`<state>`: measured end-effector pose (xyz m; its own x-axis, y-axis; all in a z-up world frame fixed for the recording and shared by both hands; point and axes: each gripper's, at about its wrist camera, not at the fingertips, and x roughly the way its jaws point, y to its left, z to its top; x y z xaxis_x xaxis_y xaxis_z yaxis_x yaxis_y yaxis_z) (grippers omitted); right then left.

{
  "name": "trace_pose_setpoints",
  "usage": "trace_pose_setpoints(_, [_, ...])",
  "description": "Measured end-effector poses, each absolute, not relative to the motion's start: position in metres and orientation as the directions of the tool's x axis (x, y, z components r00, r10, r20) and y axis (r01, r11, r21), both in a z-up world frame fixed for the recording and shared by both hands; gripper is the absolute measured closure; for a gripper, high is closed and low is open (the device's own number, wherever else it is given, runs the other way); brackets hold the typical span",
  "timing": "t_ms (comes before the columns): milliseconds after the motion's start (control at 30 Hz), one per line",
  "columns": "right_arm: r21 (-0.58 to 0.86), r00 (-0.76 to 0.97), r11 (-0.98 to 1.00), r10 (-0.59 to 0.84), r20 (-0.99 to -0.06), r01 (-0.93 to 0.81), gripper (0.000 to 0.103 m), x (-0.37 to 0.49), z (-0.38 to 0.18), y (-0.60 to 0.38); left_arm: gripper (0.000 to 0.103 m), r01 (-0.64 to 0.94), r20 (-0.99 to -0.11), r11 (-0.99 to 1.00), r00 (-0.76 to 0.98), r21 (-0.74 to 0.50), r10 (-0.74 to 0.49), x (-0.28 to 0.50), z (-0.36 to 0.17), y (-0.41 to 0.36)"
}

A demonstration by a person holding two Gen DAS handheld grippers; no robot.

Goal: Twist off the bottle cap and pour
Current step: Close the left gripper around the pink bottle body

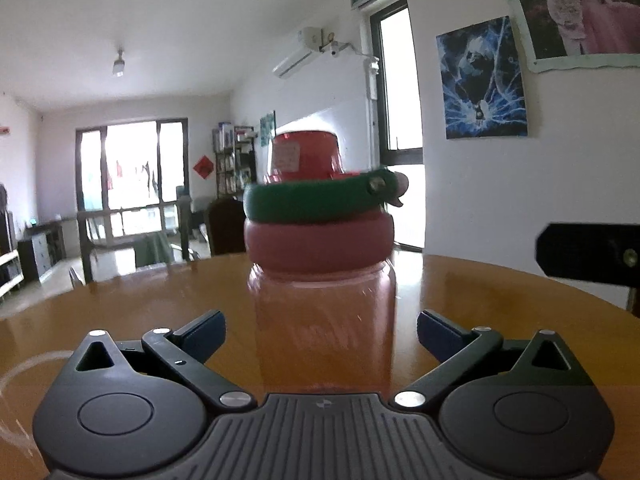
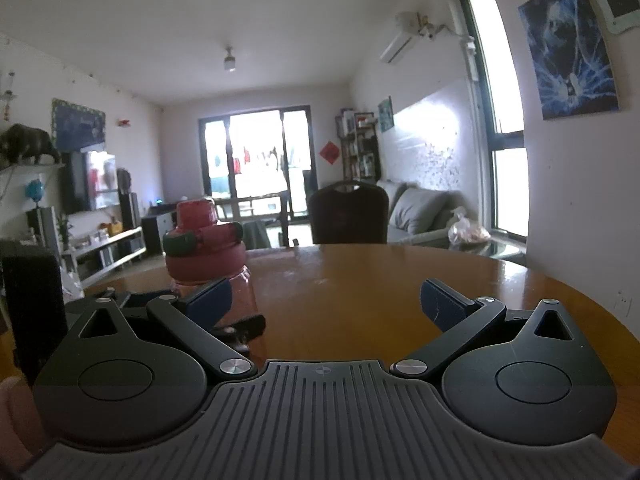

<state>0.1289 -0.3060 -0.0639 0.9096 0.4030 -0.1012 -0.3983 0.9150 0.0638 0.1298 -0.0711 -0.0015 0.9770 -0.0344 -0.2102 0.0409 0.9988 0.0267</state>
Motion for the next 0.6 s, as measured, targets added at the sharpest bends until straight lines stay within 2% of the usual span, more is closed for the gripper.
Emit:
trace_pose_setpoints(333, [0.051,0.907,0.914,0.406,-0.112,-0.402,0.000,0.130,-0.065,-0.303,0.001,0.111,-0.244,0.993,0.963,-0.033,-0.116,0.117,-0.002,-0.062])
trace_pose_setpoints(600, [0.048,0.914,0.920,0.393,-0.102,-0.390,0.000,0.129,-0.065,-0.301,0.004,0.116,-0.186,0.993,0.976,-0.013,-0.116,0.134,-0.005,-0.052])
